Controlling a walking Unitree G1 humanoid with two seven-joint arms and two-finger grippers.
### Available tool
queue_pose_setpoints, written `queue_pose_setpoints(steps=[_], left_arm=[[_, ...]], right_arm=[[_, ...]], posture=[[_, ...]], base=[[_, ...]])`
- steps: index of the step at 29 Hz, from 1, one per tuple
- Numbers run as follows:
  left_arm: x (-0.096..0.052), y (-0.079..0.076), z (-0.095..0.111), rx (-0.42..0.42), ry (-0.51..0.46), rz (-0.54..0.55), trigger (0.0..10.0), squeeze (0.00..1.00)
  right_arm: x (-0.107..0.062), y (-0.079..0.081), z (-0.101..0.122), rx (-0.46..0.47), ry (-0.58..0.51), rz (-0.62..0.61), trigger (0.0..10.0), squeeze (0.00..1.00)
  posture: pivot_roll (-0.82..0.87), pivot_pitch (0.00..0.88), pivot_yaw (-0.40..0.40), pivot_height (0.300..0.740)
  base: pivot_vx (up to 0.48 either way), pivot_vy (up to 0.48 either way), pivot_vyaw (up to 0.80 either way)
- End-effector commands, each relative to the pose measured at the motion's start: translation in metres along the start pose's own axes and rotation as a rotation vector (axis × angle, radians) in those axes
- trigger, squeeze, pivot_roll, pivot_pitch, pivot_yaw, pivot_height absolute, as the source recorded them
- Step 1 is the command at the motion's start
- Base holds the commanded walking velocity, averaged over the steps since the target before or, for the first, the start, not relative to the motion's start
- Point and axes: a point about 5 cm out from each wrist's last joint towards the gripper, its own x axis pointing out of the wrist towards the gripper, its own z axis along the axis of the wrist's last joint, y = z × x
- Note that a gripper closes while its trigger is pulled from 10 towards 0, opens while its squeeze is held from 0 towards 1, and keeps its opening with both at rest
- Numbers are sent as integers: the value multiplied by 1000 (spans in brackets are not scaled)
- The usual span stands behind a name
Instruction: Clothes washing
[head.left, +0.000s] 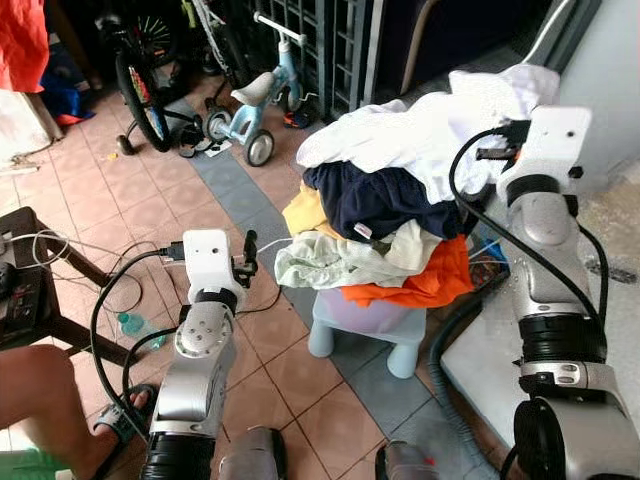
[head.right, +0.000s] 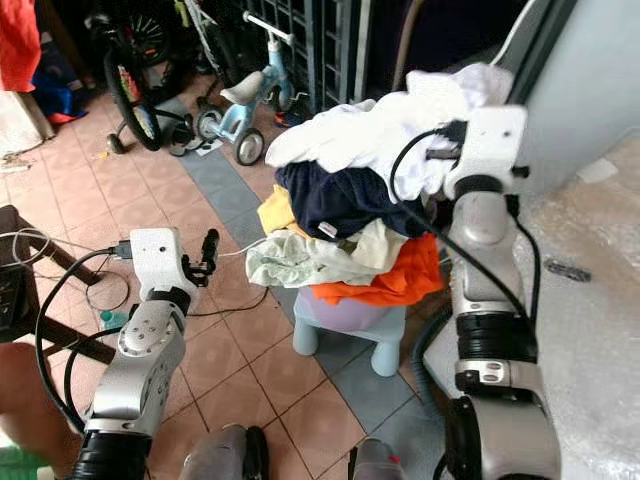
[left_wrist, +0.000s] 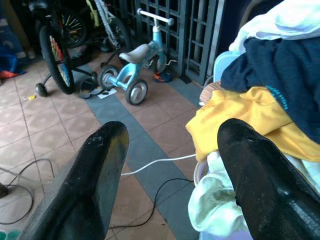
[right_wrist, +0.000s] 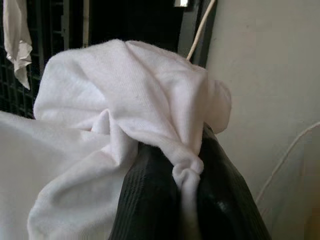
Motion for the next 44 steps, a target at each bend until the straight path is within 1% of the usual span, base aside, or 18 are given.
queue_pose_setpoints(steps=[1,4,8,10,11,12,13,15,18,21,25,30,32,34,37,38,43,44], left_arm=[[1,1,-1,11,1,-2,10000,0],[1,1,-1,12,0,-2,10000,0],[1,1,-2,13,0,-1,10000,0],[1,1,-2,14,-1,-1,10000,0],[1,1,-2,14,-1,-1,10000,0],[1,1,-2,14,-1,-2,10000,0],[1,1,-2,14,-1,-2,10000,0],[0,1,-2,16,-2,-5,10000,0],[0,1,-3,16,-1,-6,10000,0],[-1,0,-4,18,1,-15,10000,0],[-1,1,-4,18,2,-14,10000,0],[-1,0,-3,27,-11,-33,10000,0],[-1,0,-3,26,-10,-34,10000,0],[-1,0,-3,12,-5,-35,10000,0],[-1,-1,-3,1,-10,-38,10000,0],[-1,-1,-2,-7,-11,-37,10000,0],[1,0,0,-5,-14,-34,10000,0],[3,2,3,-1,-23,-30,10000,0]], right_arm=[[8,-13,14,-14,-64,-69,10000,0],[15,-33,23,-45,-95,-150,10000,0],[25,-67,39,-132,-150,-290,10000,0],[28,-80,45,-152,-163,-332,10000,0],[28,-80,45,-152,-163,-332,10000,0],[30,-88,46,-176,-166,-356,10000,0],[30,-88,46,-176,-166,-356,10000,0],[31,-102,48,-225,-174,-402,10000,0],[30,-107,49,-259,-185,-424,10000,0],[29,-117,47,-329,-174,-474,10000,0],[28,-118,40,-348,-144,-481,10000,0],[25,-109,22,-342,-80,-447,10000,0],[25,-107,21,-343,-75,-440,10000,0],[24,-98,12,-334,-44,-399,10000,0],[23,-93,8,-322,-28,-373,10000,0],[23,-85,-2,-341,20,-316,10000,0],[19,-70,-19,-283,96,-222,10000,0],[17,-65,-26,-257,128,-179,10000,0]], posture=[[-54,80,65,740],[-54,80,65,740],[-50,75,64,740],[-52,75,66,740],[-52,75,66,740],[-52,75,65,740],[-52,75,65,740],[-54,77,66,740],[-55,77,67,740],[-57,83,71,740],[-57,86,71,740],[-58,91,71,740],[-59,92,71,740],[-59,92,72,740],[-59,91,72,740],[-59,91,72,740],[-46,87,64,740],[-36,86,56,740]], base=[[0,0,-788],[0,-251,-792],[0,-63,-800],[0,-127,-800],[0,-255,-800],[0,-289,-800],[0,-289,-800],[0,-339,-800],[0,-379,-800],[0,-412,-800],[0,-480,-800],[0,-393,-800],[0,-461,-800],[0,-167,-772],[0,0,-544],[0,0,0],[0,0,0],[0,0,0]])
